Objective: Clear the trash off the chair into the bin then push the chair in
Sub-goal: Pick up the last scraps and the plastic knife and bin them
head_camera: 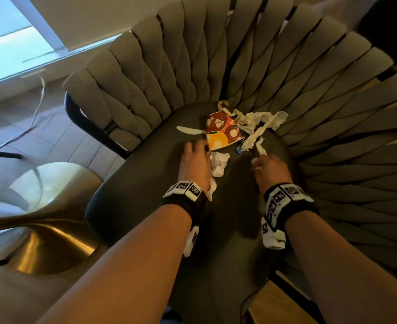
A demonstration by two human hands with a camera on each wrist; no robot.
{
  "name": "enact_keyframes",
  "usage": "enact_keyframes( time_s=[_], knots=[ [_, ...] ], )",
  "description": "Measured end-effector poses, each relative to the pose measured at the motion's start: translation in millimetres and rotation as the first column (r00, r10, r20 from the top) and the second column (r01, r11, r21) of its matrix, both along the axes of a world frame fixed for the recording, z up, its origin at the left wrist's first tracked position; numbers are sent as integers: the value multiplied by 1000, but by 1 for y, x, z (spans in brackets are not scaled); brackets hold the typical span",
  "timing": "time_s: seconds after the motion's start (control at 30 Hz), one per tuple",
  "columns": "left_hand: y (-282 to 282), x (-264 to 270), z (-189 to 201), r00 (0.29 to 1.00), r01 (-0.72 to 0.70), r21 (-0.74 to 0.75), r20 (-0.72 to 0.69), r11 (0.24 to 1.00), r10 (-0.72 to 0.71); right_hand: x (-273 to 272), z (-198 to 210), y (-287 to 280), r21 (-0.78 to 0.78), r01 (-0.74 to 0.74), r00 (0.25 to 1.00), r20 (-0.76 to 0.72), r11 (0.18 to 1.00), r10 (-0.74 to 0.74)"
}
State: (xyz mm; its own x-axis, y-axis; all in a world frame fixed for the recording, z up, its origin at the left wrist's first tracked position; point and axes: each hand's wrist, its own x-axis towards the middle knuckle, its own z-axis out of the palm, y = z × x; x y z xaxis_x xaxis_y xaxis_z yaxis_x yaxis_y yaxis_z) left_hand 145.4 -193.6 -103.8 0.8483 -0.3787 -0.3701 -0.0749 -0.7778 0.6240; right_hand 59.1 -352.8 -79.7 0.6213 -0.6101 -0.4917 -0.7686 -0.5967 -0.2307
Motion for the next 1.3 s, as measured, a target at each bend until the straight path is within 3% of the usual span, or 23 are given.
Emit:
enact_keyframes(
  time_s=[0.07,0.17,0.37,0.43,0.5,0.57,0.67,0.8,0.87,0.97,1.13,1.3],
  knots=[
    [12,-8,-1,999,31,-2,-13,1000,-31,-12,1,6,53,91,996,16,994,-92],
    [33,-23,1,999,-46,-57,0,997,46,-26,6,16,150,226,972,28,962,-232],
    [80,-41,8,961,-239,-177,97,955,259,-18,33,32,196,274,934,180,942,-309],
    [81,-43,11,974,-162,-165,133,973,185,-3,37,30,160,250,925,251,955,-285],
    [74,-48,12,995,-47,-33,84,998,50,17,35,22,18,167,943,287,986,-165],
    [68,-57,6,997,71,134,21,988,-75,39,24,9,-175,52,969,247,983,-7],
    [67,-72,-6,988,140,239,26,961,-150,67,10,-9,-236,-10,985,165,972,50],
    [66,-78,-12,993,90,60,72,994,-94,78,-12,-20,-105,-166,983,66,980,174],
    [65,-75,-11,998,56,-57,-16,997,-57,74,-19,-20,-73,-194,979,50,978,198],
    [60,-65,-3,991,-19,-92,-131,996,7,61,-25,-16,-13,-190,978,82,982,191],
    [49,-39,19,972,-236,-243,-73,941,225,25,-9,0,236,2,998,67,972,-19],
    [41,-8,40,952,-302,-334,-54,893,302,-15,20,36,442,272,936,84,855,-342]
  ],
)
